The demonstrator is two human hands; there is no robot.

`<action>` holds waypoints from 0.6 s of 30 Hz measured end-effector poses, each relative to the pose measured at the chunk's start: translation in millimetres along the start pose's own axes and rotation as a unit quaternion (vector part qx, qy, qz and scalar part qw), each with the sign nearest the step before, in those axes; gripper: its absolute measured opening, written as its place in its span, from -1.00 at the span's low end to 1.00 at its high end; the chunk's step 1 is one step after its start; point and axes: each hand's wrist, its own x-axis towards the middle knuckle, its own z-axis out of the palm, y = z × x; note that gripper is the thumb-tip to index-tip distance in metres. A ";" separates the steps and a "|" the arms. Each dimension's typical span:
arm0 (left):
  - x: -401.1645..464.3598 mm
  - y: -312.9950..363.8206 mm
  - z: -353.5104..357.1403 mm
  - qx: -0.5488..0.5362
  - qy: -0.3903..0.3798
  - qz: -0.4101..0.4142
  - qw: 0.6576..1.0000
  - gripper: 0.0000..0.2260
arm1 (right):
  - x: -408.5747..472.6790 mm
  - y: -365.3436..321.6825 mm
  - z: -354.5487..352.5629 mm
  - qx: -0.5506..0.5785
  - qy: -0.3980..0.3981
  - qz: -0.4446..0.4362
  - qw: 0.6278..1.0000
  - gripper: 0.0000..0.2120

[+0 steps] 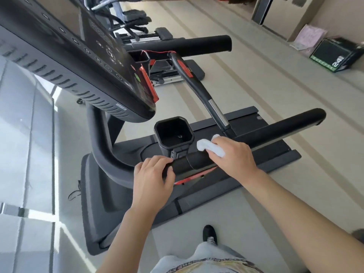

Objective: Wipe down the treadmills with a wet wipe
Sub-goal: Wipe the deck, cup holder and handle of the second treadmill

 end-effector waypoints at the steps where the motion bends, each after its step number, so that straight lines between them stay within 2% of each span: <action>1: 3.6 4.1 3.4 -0.009 -0.007 0.007 1.000 -0.76 | -2.0 12.0 -4.3 -0.008 0.015 0.017 1.000 -0.81; 4: 16.8 22.5 15.8 -0.049 -0.019 0.049 0.997 -0.78 | -11.2 40.5 -10.8 -0.026 0.022 0.024 0.999 -0.89; 7: 31.0 40.8 28.7 -0.048 -0.011 0.084 0.995 -0.81 | -19.8 54.7 -5.8 0.002 -0.001 0.004 1.000 -0.74; 10: 50.1 58.0 41.8 -0.056 -0.007 0.098 0.994 -0.81 | -17.0 62.2 0.0 0.018 0.014 -0.023 0.999 -0.78; 12: 65.6 70.0 52.2 -0.064 -0.008 0.094 0.993 -0.81 | 2.5 69.9 -1.2 0.025 0.006 -0.035 0.999 -0.79; 14: 82.1 80.4 64.5 -0.069 -0.010 0.079 0.994 -0.80 | 33.3 84.2 -3.4 0.041 -0.018 -0.010 0.999 -0.75; 16: 98.4 87.7 76.8 -0.066 -0.009 0.051 0.996 -0.81 | 68.2 103.4 -3.7 0.073 -0.039 0.012 0.996 -0.72; 18: 114.4 94.4 87.5 -0.055 -0.002 0.012 0.998 -0.82 | 100.2 118.7 -1.6 0.096 -0.051 -0.009 0.994 -0.72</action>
